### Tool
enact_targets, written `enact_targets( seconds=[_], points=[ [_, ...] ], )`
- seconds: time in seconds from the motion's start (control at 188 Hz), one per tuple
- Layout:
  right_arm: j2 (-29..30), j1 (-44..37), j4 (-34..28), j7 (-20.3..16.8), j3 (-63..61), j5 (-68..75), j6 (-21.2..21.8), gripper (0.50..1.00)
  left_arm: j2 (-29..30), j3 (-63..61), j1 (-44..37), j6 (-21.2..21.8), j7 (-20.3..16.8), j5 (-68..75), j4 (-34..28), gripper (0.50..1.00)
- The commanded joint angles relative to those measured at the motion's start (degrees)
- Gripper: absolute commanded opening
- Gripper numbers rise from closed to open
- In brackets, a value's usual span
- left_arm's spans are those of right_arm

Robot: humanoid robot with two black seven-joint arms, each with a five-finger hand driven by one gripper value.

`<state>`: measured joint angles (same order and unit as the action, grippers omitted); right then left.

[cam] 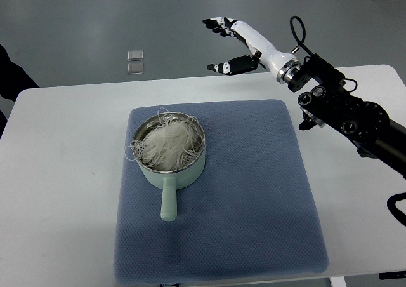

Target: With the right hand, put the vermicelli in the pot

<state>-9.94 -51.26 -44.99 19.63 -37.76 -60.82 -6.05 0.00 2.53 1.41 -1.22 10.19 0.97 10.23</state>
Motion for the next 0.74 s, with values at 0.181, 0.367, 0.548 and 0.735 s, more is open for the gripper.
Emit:
enact_targets(
  seconds=[0.181, 0.367, 0.548, 0.735],
  points=[
    [0.2, 7.8, 1.4, -8.6, -6.3, 24.8, -6.9, 0.856, 0.0, -0.1, 0.0, -0.1, 0.0, 0.0, 0.2, 1.000],
    [0.2, 9.5, 1.3, -9.0, -6.4, 33.0, -6.0, 0.928, 0.0, -0.1, 0.0, -0.1, 0.0, 0.0, 0.5, 1.000],
    [0.0, 9.9, 1.6, -8.5, -6.5, 33.0, -6.4, 0.930, 0.0, 0.0, 0.0, -0.1, 0.0, 0.0, 0.4, 1.000],
    [0.2, 9.9, 1.2, -7.5, -6.4, 33.0, -6.6, 0.930, 0.0, 0.0, 0.0, -0.1, 0.0, 0.0, 0.4, 1.000]
  ],
)
